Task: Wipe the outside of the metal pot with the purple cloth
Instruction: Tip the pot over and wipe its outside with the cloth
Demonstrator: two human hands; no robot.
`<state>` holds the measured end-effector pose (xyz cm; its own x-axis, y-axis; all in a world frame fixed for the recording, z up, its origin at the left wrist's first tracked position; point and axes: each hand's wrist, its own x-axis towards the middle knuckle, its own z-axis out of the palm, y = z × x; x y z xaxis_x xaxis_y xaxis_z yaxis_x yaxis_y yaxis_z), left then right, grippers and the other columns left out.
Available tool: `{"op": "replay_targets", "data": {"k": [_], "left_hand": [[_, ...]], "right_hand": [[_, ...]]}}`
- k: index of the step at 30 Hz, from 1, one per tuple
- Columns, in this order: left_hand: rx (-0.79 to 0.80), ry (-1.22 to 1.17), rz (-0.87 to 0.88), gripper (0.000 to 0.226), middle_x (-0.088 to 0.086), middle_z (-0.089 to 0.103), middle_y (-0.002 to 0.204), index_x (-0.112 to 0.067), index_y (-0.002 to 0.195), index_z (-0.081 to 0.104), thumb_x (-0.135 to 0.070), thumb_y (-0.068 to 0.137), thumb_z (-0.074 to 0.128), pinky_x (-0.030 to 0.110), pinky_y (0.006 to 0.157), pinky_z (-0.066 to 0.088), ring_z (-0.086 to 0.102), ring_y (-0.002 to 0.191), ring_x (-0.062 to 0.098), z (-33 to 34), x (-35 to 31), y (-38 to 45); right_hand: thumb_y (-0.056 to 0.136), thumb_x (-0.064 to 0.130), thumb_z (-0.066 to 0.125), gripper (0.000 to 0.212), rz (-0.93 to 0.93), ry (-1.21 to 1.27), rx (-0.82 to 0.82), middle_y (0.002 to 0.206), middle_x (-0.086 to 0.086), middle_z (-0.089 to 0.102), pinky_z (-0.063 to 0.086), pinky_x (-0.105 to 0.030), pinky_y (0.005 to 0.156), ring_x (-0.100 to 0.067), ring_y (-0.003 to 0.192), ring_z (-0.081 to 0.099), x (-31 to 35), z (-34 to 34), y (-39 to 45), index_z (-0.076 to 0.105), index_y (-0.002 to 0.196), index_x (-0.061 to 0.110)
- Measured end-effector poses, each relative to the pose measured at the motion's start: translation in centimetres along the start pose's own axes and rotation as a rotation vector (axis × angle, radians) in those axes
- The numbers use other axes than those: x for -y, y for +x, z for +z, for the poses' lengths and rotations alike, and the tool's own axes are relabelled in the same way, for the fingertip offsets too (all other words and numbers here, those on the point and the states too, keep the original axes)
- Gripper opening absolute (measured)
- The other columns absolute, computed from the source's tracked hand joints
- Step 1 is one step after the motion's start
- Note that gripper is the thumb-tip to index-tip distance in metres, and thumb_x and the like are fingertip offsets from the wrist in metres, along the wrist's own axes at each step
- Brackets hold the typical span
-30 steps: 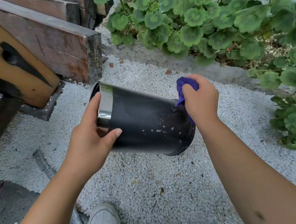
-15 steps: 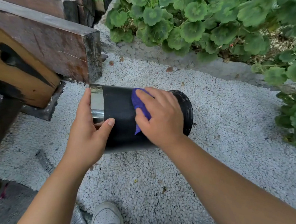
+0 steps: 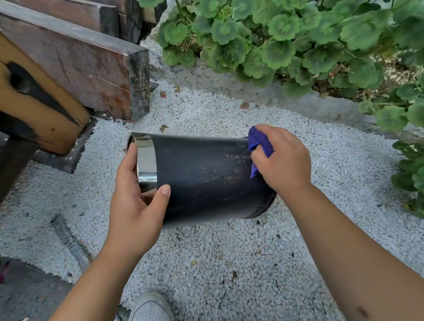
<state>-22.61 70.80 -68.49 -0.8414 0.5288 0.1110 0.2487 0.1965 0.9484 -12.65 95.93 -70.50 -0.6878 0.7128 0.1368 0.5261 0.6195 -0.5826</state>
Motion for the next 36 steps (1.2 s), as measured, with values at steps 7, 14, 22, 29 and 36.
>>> {"op": "replay_targets", "data": {"k": [7, 14, 22, 29, 36], "left_hand": [[-0.051, -0.018, -0.008, 0.075, -0.015, 0.035, 0.152, -0.033, 0.146, 0.022, -0.006, 0.084, 0.056, 0.01, 0.083, 0.046, 0.053, 0.119, -0.008, -0.7, 0.2, -1.4], [-0.101, 0.049, 0.02, 0.075, -0.042, 0.052, 0.123, -0.026, 0.14, 0.028, 0.001, 0.076, 0.055, 0.006, 0.073, 0.048, 0.064, 0.086, -0.012, -0.8, 1.2, -3.1], [-0.13, 0.138, 0.036, 0.078, -0.053, 0.044, 0.116, -0.009, 0.143, 0.022, 0.001, 0.076, 0.059, 0.001, 0.051, 0.041, 0.053, 0.056, -0.014, -1.5, 2.0, -4.8], [-0.149, 0.226, -0.064, 0.082, -0.043, 0.052, 0.118, -0.029, 0.15, 0.025, -0.016, 0.085, 0.072, 0.001, 0.068, 0.044, 0.061, 0.081, -0.01, -1.9, 2.0, -4.9], [-0.171, 0.39, -0.214, 0.026, -0.012, 0.063, 0.072, -0.034, 0.08, 0.053, -0.026, 0.081, 0.078, 0.022, 0.054, 0.039, 0.062, 0.069, 0.001, -1.7, 0.8, -5.0]], "right_hand": [[0.082, 0.025, 0.063, 0.01, 0.203, 0.544, 0.046, 0.07, 0.01, 0.065, 0.046, -0.024, 0.044, -0.006, 0.049, 0.06, 6.1, -1.7, 1.2, 0.058, 0.088, 0.033], [0.075, 0.03, 0.053, 0.037, -0.523, 0.065, 0.124, 0.108, 0.003, 0.062, 0.047, -0.029, 0.064, -0.025, 0.086, 0.058, 12.8, 1.6, -4.9, 0.067, 0.108, 0.026], [0.082, 0.031, 0.055, 0.023, -0.233, -0.134, 0.273, 0.102, 0.01, 0.061, 0.025, -0.021, 0.055, -0.015, 0.083, 0.051, 6.2, 1.6, -0.1, 0.067, 0.101, 0.034], [0.084, 0.031, 0.054, 0.021, -0.072, -0.251, 0.323, 0.105, 0.006, 0.057, 0.04, -0.03, 0.06, -0.024, 0.088, 0.055, 1.3, 0.3, 2.4, 0.065, 0.102, 0.034], [0.079, 0.032, 0.061, 0.018, 0.219, 0.148, 0.286, 0.087, 0.013, 0.06, 0.041, -0.028, 0.061, -0.011, 0.075, 0.056, -0.1, 0.2, 1.9, 0.06, 0.097, 0.036]]}}
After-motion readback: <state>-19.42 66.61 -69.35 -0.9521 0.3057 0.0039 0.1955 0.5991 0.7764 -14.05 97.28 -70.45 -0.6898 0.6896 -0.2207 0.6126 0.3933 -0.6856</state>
